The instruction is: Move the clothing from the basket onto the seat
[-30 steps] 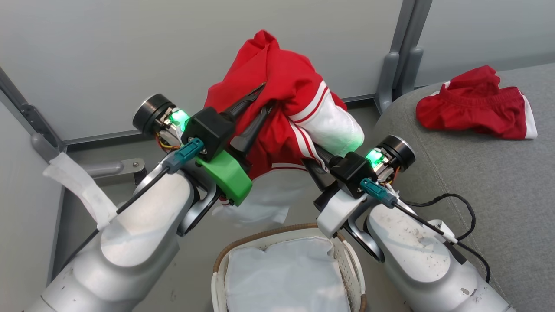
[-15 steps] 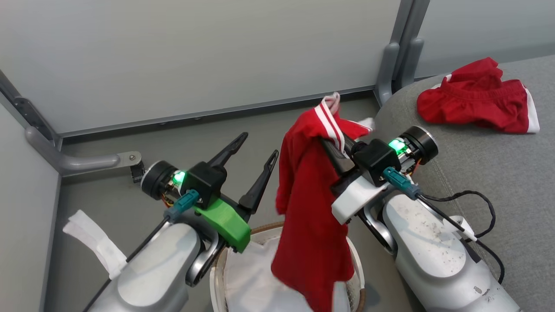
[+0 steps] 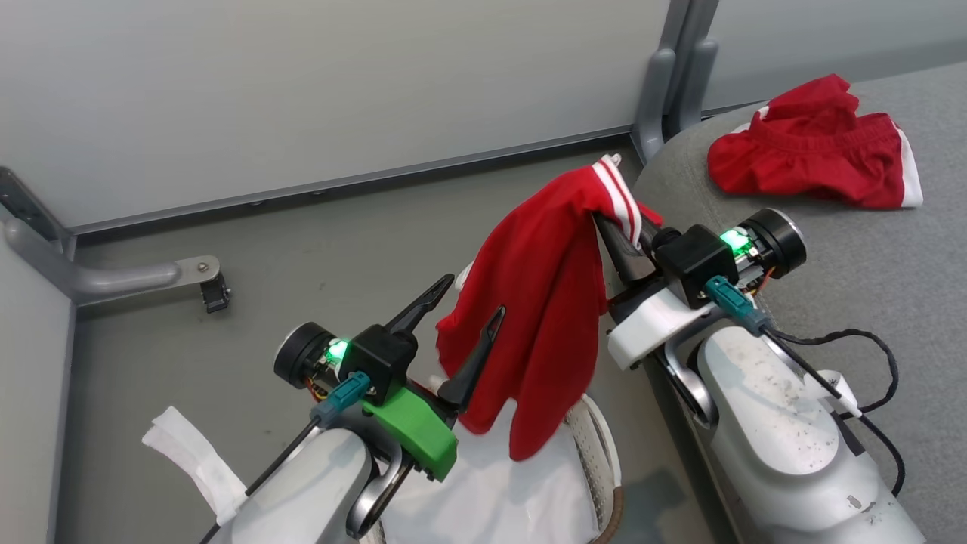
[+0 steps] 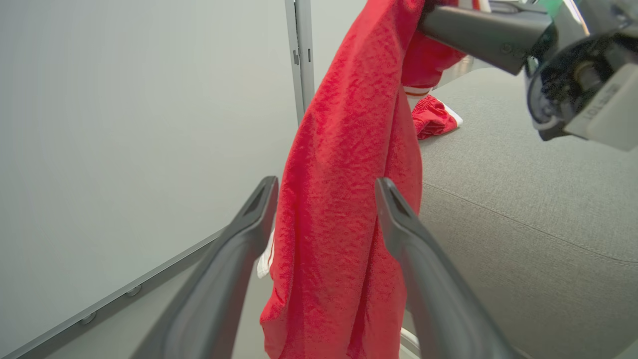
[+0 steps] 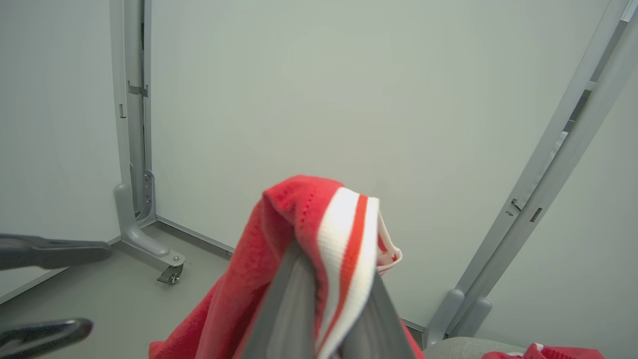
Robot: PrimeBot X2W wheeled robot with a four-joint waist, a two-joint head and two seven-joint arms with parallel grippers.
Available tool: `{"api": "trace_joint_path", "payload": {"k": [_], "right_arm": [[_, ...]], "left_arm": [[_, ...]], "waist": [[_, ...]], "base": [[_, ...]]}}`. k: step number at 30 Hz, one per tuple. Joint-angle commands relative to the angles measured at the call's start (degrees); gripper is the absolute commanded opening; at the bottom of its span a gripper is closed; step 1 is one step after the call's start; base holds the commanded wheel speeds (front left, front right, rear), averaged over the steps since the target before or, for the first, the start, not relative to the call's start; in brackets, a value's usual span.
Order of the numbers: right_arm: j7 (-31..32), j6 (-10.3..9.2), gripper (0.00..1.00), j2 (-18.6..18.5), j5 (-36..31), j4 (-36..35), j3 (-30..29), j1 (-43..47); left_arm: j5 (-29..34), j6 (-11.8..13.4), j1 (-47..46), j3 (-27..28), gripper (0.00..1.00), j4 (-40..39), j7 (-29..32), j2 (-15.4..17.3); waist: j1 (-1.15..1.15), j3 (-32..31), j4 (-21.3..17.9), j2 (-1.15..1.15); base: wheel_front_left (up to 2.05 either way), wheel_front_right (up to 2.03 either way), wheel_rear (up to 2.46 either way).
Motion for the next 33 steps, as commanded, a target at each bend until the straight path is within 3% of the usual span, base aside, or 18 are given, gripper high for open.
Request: {"api": "trace_joint_path", "payload": {"k": [1, 21, 27, 33], "right_arm": [[-0.3, -0.08, 0.00, -0.6, -0.4, -0.3, -0.6, -0.1], [-0.3, -0.08, 0.00, -2.7, -1.9, -3.5, -8.8, 0.5], [-0.3, -0.08, 0.00, -2.2, -2.1, -3.8, -9.7, 0.2], [-0.3, -0.08, 0.00, -3.8, -2.9, -2.6, -11.0, -3.3]], "left_arm": [[0.8, -0.2, 1.0, 0.4, 1.00, -0.1, -0.2, -0.3], [4.9, -1.8, -1.4, 1.9, 1.00, 0.8, -0.1, -2.2], [5.5, -2.2, -2.3, 1.6, 1.00, 1.5, -0.1, -2.8], [5.9, -2.5, -3.0, 1.2, 1.00, 1.6, -0.1, -3.4]], "waist": [[0.00, 1.0, -1.6, 0.60], [0.00, 8.7, -20.6, 0.60], [0.00, 10.3, -21.8, 0.60], [0.00, 11.9, -20.0, 0.60]], "base": [[0.00, 0.00, 0.00], [0.00, 0.00, 0.00], [0.00, 0.00, 0.00], [0.00, 0.00, 0.00]]}}
